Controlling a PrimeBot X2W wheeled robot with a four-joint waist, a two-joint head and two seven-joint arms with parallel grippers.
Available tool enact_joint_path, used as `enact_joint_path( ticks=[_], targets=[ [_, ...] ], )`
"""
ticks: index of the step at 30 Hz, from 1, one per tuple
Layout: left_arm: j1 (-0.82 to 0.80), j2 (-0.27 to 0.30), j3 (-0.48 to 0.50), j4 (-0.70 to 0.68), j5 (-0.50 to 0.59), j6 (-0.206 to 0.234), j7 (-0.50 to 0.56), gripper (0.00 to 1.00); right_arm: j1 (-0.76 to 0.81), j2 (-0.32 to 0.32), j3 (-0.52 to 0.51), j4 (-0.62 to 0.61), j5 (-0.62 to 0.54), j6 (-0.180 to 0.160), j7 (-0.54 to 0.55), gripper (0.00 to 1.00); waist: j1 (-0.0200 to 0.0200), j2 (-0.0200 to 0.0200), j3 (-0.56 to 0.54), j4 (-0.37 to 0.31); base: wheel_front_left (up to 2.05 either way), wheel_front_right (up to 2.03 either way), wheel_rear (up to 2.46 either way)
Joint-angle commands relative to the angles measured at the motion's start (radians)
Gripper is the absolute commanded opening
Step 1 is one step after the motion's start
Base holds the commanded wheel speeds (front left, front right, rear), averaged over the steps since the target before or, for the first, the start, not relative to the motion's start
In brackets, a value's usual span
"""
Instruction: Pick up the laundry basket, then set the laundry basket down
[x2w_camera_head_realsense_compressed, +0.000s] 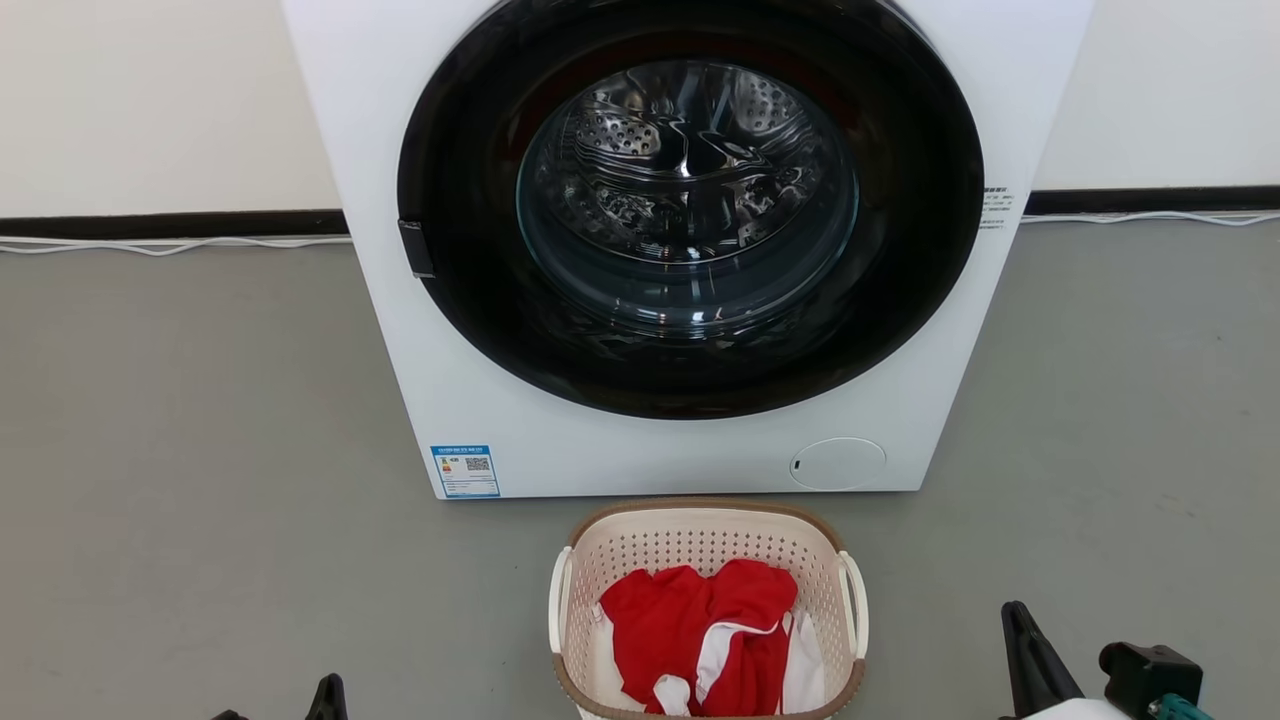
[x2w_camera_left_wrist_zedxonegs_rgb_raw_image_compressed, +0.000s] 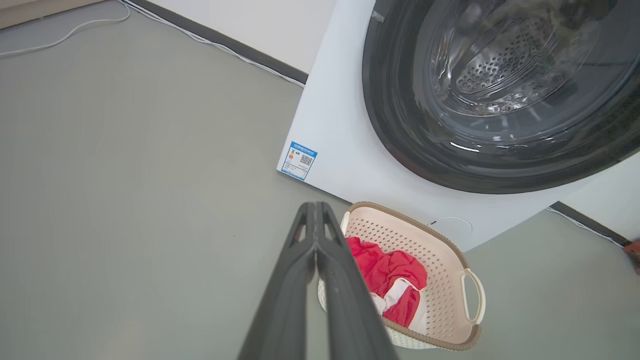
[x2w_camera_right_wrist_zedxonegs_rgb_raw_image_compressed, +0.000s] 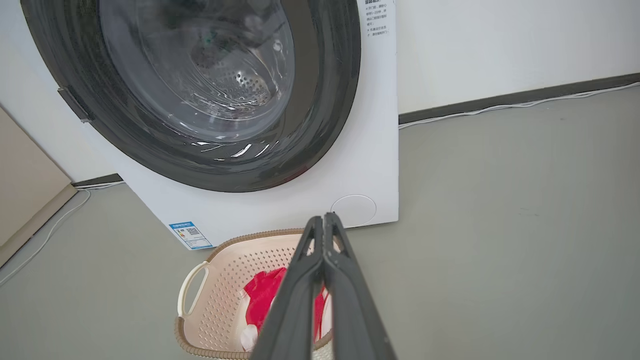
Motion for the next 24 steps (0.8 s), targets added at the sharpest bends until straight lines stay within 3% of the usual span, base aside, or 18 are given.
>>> enact_joint_path(
  ticks=[1,24],
  targets=[
    [-0.051,0.008,0.017,-0.03,-0.025,-0.014,0.008,0.0,-0.041,-0.008,-0.001,-0.034,0.038,0.001,0.009,0.0,-0.0002,-0.0001,0.001,-0.001,0.0,0.0,0.0],
    [-0.085,-0.012,0.061,-0.045,-0.224,-0.063,0.071,0.0,-0.053,-0.009,-0.002,-0.081,0.326,0.002,0.071,0.0,-0.0002,-0.0001,0.015,-0.011,0.0,0.0,0.0]
  ],
)
